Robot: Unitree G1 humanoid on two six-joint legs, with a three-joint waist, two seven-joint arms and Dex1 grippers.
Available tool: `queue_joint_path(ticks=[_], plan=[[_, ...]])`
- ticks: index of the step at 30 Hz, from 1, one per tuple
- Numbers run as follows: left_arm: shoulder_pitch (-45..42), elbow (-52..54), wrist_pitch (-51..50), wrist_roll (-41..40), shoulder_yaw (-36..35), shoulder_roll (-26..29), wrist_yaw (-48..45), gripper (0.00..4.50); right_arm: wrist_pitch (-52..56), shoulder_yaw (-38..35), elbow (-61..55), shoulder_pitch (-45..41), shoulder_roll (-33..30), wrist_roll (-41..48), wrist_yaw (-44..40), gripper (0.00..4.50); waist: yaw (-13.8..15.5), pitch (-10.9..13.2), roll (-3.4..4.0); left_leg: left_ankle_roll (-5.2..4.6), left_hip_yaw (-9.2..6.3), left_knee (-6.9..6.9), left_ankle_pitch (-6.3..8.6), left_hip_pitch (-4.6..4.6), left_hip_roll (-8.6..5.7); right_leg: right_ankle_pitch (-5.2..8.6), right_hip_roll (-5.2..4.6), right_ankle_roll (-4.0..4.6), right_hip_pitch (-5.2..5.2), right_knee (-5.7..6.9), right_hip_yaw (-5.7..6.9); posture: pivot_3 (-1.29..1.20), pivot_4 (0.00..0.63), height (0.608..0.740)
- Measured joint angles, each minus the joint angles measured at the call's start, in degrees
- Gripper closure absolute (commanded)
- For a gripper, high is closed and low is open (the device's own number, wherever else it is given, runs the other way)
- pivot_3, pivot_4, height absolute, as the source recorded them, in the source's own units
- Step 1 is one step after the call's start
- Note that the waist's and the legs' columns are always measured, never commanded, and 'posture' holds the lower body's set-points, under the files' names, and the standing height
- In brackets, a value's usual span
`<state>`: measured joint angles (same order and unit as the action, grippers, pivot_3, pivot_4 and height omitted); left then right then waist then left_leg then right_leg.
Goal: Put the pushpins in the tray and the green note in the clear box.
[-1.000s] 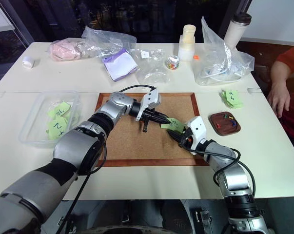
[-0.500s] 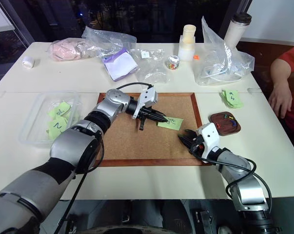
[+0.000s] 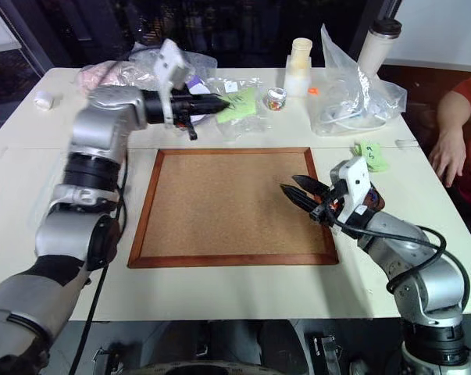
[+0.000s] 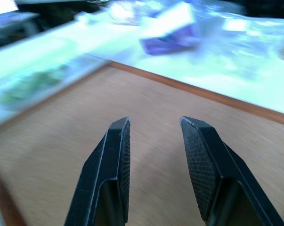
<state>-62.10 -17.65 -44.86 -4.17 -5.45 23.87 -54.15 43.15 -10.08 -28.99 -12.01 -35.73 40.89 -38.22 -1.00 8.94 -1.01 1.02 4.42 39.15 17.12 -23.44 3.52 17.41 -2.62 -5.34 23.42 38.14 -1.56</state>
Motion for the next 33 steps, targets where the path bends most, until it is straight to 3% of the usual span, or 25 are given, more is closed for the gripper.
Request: queue_joint_path(ticks=[7,12,17,20,27,33], plan=[[9.8,29.8,-41.1,5.4,-2.4,13.0,18.4,4.5,1.5,7.4,4.7,-11.2,1.9,1.2,-3.6,2.82,0.4,0.0,-0.01,0.04,0.01,0.0,-0.02,0.01,-0.03,0.0,-0.04,0.0,0.0,0.0,0.0,0.0,0.15,0.734],[21.6,35.6,-47.1,7.7,-6.7,13.5,26.3,4.5,1.7,10.4,6.7,-13.1,2.1,1.1,-6.4,2.82,0.5,0.0,-0.07,0.12,0.0,0.0,-0.07,-0.01,-0.03,0.0,-0.1,0.0,0.0,0.02,0.03,0.0,0.15,0.734],[25.7,38.2,-47.1,7.0,-9.8,11.9,29.3,4.5,1.4,11.8,9.2,-13.6,2.0,0.0,-8.1,2.82,0.6,0.1,-0.17,0.21,0.01,0.01,-0.11,-0.03,-0.05,-0.01,-0.14,0.01,0.0,0.03,0.07,0.0,0.15,0.734],[25.7,38.9,-47.1,6.3,-10.3,11.6,31.0,3.52,1.1,11.8,9.9,-13.7,2.0,-0.3,-8.4,2.77,0.4,0.1,-0.17,0.2,0.0,0.0,-0.11,-0.02,-0.05,-0.01,-0.12,0.01,0.01,0.03,0.06,0.0,0.15,0.734],[27.1,39.6,-47.1,5.1,-11.1,11.6,34.2,0.05,1.9,10.8,8.8,-12.1,0.7,-0.2,-7.6,2.77,0.3,0.1,-0.17,0.2,0.0,-0.02,-0.11,-0.01,-0.02,-0.01,-0.11,0.02,0.03,0.04,0.05,0.0,0.15,0.734],[26.7,39.1,-45.6,3.0,-13.8,9.8,34.9,0.02,2.7,7.8,8.4,-10.7,0.6,0.7,-5.7,2.77,0.5,0.1,-0.17,0.21,0.01,-0.01,-0.11,-0.02,-0.03,-0.02,-0.14,0.02,0.01,0.04,0.06,0.0,0.15,0.734]])
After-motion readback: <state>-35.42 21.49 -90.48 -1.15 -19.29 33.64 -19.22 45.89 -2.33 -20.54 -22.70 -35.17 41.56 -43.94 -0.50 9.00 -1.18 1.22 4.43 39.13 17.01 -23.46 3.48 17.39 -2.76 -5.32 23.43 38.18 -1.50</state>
